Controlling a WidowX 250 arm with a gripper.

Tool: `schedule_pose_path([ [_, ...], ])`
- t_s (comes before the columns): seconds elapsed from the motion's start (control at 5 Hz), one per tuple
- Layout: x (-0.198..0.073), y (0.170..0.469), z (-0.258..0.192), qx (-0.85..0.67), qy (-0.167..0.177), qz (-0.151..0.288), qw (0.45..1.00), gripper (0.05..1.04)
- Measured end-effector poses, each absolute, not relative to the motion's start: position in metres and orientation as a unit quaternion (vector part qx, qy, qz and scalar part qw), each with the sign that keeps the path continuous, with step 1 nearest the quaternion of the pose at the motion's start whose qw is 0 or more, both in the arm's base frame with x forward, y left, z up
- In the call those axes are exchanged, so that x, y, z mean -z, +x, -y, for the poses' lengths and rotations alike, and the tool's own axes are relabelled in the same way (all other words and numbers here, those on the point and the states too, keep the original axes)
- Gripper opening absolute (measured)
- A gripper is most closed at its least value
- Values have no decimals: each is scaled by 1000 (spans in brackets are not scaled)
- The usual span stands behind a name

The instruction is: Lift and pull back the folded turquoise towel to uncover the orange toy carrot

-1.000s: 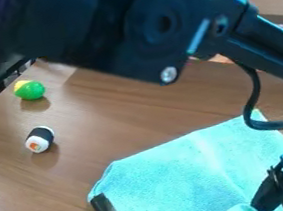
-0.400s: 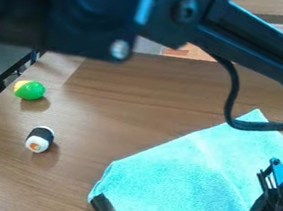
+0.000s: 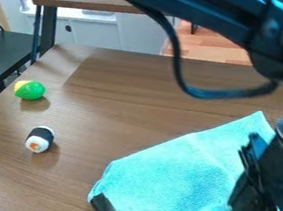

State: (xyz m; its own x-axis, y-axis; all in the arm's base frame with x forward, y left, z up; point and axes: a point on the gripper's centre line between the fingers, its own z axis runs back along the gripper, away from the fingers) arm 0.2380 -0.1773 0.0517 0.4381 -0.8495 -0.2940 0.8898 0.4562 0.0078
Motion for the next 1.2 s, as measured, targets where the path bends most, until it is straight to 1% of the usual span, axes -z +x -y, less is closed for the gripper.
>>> schedule_pose_path([
  [0.2, -65, 245, 164, 499, 59, -110, 858, 50],
  [0.4, -68, 261, 141, 458, 23, -105, 882, 50],
  [0.6, -68, 270, 122, 427, 10, -106, 898, 50],
  [0.8, -73, 282, 100, 399, 5, -105, 911, 50],
  [1.2, -99, 300, 64, 351, -12, -77, 933, 50],
])
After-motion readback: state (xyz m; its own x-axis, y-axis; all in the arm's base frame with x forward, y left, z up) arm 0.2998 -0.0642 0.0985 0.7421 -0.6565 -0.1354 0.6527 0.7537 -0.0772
